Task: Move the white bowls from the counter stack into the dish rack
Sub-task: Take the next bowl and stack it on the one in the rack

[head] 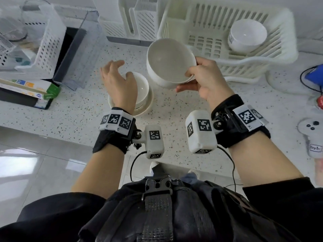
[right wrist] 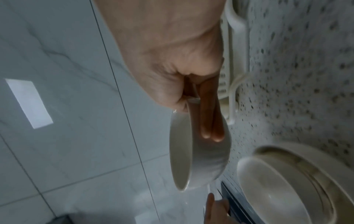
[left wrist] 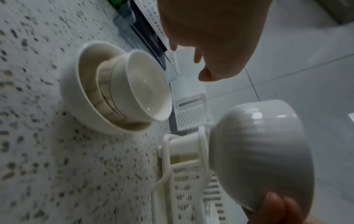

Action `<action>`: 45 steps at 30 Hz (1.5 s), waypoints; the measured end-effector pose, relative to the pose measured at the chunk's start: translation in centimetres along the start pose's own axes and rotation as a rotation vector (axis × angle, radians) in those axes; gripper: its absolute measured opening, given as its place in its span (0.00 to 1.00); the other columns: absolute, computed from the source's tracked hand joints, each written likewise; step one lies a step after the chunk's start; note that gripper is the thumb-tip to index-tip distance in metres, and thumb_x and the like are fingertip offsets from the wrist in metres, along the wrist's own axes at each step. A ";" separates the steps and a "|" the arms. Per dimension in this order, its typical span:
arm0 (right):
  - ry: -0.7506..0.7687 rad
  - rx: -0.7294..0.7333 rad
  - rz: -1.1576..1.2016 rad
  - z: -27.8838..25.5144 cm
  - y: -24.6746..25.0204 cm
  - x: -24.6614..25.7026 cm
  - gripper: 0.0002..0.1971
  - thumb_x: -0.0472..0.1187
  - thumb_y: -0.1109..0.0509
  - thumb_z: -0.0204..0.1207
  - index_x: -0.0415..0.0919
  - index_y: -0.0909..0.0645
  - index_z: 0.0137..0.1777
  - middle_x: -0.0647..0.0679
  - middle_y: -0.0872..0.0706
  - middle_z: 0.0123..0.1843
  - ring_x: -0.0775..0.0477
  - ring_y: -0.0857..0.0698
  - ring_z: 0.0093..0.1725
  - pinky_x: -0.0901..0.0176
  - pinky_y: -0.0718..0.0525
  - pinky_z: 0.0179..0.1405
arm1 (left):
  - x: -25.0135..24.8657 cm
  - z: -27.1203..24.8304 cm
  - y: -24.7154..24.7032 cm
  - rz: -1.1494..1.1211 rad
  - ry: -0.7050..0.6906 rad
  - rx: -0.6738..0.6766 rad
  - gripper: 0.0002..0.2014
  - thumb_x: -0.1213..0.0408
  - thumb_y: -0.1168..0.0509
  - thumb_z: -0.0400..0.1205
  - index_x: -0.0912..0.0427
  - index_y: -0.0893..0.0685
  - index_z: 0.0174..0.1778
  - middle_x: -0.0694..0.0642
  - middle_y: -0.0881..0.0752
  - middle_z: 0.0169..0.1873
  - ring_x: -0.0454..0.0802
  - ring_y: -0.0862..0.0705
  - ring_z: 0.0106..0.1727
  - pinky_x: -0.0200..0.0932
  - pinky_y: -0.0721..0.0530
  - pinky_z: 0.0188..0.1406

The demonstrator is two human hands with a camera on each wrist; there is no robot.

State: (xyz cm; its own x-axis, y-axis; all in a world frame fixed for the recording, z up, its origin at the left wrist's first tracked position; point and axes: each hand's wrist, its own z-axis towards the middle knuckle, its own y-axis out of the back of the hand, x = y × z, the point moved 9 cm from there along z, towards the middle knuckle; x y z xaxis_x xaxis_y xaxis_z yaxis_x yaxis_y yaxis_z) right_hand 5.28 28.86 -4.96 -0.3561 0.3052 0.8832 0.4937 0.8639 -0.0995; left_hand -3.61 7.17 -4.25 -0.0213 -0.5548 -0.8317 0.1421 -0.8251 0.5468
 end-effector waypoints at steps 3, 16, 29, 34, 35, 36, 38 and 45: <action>0.017 -0.033 0.022 -0.4 4.7 0.5 0.19 0.18 0.43 0.73 0.34 0.19 0.57 0.37 0.26 0.65 0.35 0.13 0.19 0.53 0.10 0.20 | -3.0 -2.1 -3.8 0.007 -0.041 0.067 0.18 0.66 0.40 0.75 0.55 0.19 0.61 0.55 0.22 0.66 0.54 0.21 0.65 0.50 0.22 0.66; 0.112 -0.281 0.057 0.3 23.3 2.4 0.22 0.19 0.44 0.72 0.30 0.20 0.63 0.47 0.22 0.50 0.41 0.12 0.21 0.51 0.09 0.23 | -14.7 -9.5 -22.2 -0.108 -0.165 0.482 0.16 0.74 0.40 0.78 0.61 0.17 0.59 0.51 0.15 0.57 0.41 0.23 0.58 0.31 0.26 0.60; 0.216 -0.562 0.142 9.6 28.0 6.5 0.24 0.20 0.49 0.72 0.31 0.22 0.64 0.43 0.20 0.49 0.37 0.12 0.26 0.58 0.13 0.20 | -16.2 -4.0 -33.9 0.206 -0.235 0.757 0.16 0.66 0.41 0.81 0.62 0.19 0.65 0.56 0.16 0.63 0.52 0.18 0.64 0.40 0.23 0.63; 0.180 -0.518 0.111 14.9 26.9 7.3 0.23 0.20 0.50 0.73 0.32 0.24 0.64 0.35 0.22 0.58 0.36 0.11 0.27 0.58 0.13 0.20 | -13.9 -3.0 -37.2 0.328 -0.194 0.939 0.17 0.60 0.45 0.84 0.62 0.20 0.64 0.61 0.13 0.56 0.56 0.15 0.48 0.49 0.15 0.53; 0.162 -0.503 0.100 15.9 26.6 7.4 0.23 0.21 0.50 0.73 0.32 0.24 0.65 0.36 0.22 0.58 0.35 0.11 0.29 0.57 0.12 0.20 | -13.4 -2.8 -37.5 0.351 -0.189 0.955 0.18 0.59 0.46 0.85 0.62 0.20 0.65 0.62 0.13 0.56 0.55 0.16 0.47 0.48 0.15 0.51; 0.138 -0.493 0.089 16.9 26.3 7.2 0.23 0.21 0.50 0.74 0.32 0.25 0.66 0.36 0.23 0.59 0.32 0.11 0.33 0.56 0.12 0.20 | -13.0 -2.6 -37.7 0.375 -0.186 0.959 0.18 0.58 0.46 0.85 0.63 0.21 0.65 0.64 0.14 0.56 0.55 0.16 0.46 0.47 0.16 0.48; 0.084 -0.489 0.061 18.5 25.9 6.8 0.23 0.21 0.49 0.74 0.32 0.26 0.68 0.36 0.24 0.61 0.26 0.12 0.43 0.54 0.11 0.21 | -12.3 -2.2 -37.9 0.404 -0.180 0.952 0.20 0.57 0.46 0.84 0.66 0.21 0.64 0.68 0.14 0.55 0.57 0.15 0.45 0.47 0.17 0.43; -0.007 -0.513 -0.032 20.6 25.9 5.8 0.19 0.23 0.49 0.76 0.33 0.26 0.64 0.37 0.25 0.59 0.31 0.13 0.35 0.49 0.10 0.21 | -11.5 -1.3 -38.2 0.426 -0.164 0.932 0.21 0.55 0.47 0.84 0.59 0.23 0.69 0.60 0.15 0.62 0.57 0.15 0.58 0.50 0.17 0.59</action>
State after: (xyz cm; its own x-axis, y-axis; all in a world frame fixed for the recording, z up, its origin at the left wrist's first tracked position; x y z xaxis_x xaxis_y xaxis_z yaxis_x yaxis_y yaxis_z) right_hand -0.33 61.21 -11.88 -0.3817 0.2856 0.8790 0.8076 0.5656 0.1669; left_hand -7.54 45.18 -15.68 -0.2932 -0.7702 -0.5664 -0.6507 -0.2733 0.7084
